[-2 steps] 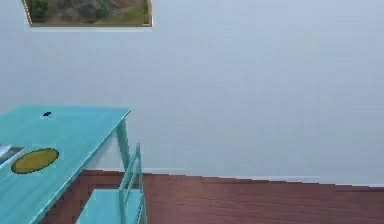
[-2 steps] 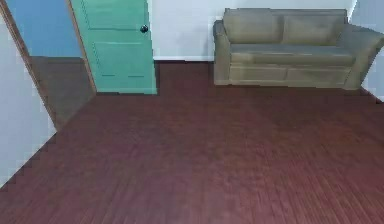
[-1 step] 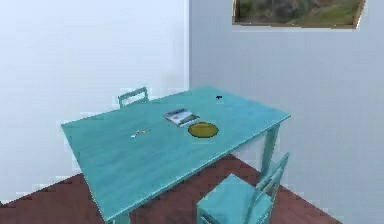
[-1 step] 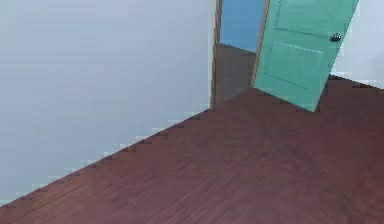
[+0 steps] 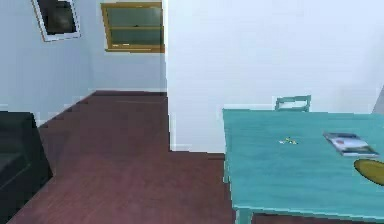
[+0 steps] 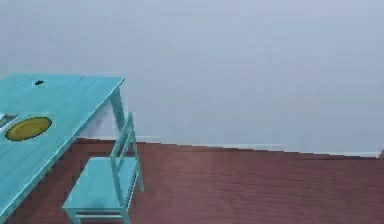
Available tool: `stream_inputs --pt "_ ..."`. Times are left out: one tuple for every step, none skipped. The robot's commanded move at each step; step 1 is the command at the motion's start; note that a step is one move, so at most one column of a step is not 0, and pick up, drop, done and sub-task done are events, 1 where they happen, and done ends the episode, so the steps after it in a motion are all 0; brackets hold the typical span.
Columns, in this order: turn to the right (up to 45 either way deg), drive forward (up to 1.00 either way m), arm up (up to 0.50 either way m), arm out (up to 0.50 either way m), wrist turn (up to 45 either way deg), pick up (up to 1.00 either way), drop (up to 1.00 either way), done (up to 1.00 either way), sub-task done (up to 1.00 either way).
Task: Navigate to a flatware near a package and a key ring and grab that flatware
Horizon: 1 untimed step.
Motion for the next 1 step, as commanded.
stream_inputs --pt "-39.0 0.00 0.00 0.00 0.0 0.00 0.00 0.00 0.00"
